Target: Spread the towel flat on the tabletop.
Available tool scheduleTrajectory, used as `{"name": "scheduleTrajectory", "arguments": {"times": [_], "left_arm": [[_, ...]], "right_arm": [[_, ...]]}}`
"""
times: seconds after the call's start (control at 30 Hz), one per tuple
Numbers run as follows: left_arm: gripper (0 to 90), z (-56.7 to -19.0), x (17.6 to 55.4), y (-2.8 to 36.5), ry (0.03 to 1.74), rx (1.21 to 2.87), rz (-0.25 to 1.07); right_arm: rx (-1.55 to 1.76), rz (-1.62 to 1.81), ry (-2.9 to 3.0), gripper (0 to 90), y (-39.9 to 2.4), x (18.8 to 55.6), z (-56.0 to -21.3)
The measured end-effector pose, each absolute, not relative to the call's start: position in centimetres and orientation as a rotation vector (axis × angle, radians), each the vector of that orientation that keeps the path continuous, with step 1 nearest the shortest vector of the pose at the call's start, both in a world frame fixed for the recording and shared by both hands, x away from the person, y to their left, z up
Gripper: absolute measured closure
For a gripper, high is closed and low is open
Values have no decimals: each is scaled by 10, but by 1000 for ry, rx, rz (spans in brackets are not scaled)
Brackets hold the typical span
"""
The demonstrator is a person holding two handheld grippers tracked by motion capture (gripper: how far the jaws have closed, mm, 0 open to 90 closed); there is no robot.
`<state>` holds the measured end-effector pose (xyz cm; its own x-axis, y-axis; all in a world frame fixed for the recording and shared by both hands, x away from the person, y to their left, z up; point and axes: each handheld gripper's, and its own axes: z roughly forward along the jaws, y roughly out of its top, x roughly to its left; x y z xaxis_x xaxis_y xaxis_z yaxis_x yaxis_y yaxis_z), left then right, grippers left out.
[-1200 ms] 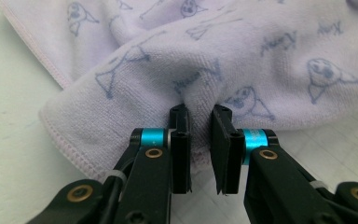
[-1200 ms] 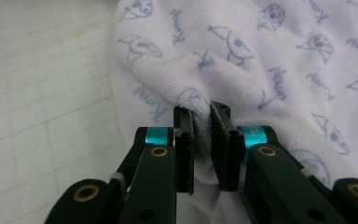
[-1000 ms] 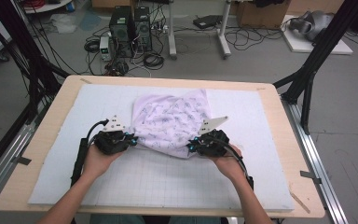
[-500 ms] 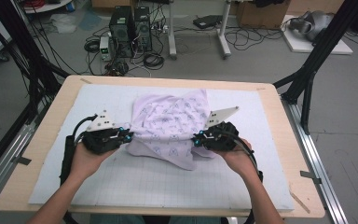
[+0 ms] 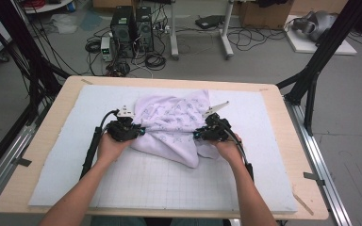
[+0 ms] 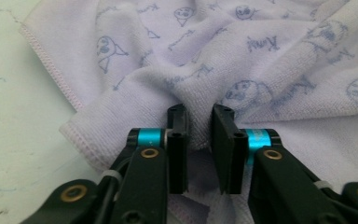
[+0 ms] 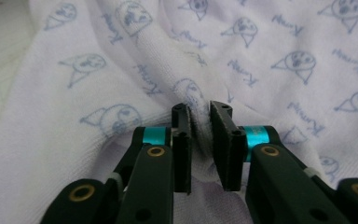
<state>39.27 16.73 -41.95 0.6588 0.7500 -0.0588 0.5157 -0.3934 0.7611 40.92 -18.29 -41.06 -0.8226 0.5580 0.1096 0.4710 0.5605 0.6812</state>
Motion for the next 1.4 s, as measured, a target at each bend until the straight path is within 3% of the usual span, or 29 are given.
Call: {"name": "scheduleTrajectory", "arguments": {"times": [0.17,0.37,0.53,0.57,0.7,0.77,0.87,1.0,1.4], "left_arm": [[636,-402,377,182,953,2058,411],[652,-386,350,193,850,2060,425],[678,-403,347,181,813,2168,386],[652,-406,348,179,814,2187,388],[587,-417,354,166,810,2234,415],[657,-421,357,165,815,2249,401],[792,-420,354,167,805,2247,388],[817,-411,341,172,779,2213,401],[817,-387,256,198,697,2157,403]], "right_arm": [[851,1165,2642,679,-190,396,-397],[770,1240,2586,659,-200,370,-379],[705,1251,2611,593,-193,351,-382],[699,1239,2627,548,-190,349,-386],[703,1216,2687,532,-180,349,-401],[708,1175,2708,547,-175,349,-405],[695,1166,2722,671,-170,350,-410],[683,1136,2749,835,-167,349,-413],[499,1297,2720,856,-178,297,-369]]}}
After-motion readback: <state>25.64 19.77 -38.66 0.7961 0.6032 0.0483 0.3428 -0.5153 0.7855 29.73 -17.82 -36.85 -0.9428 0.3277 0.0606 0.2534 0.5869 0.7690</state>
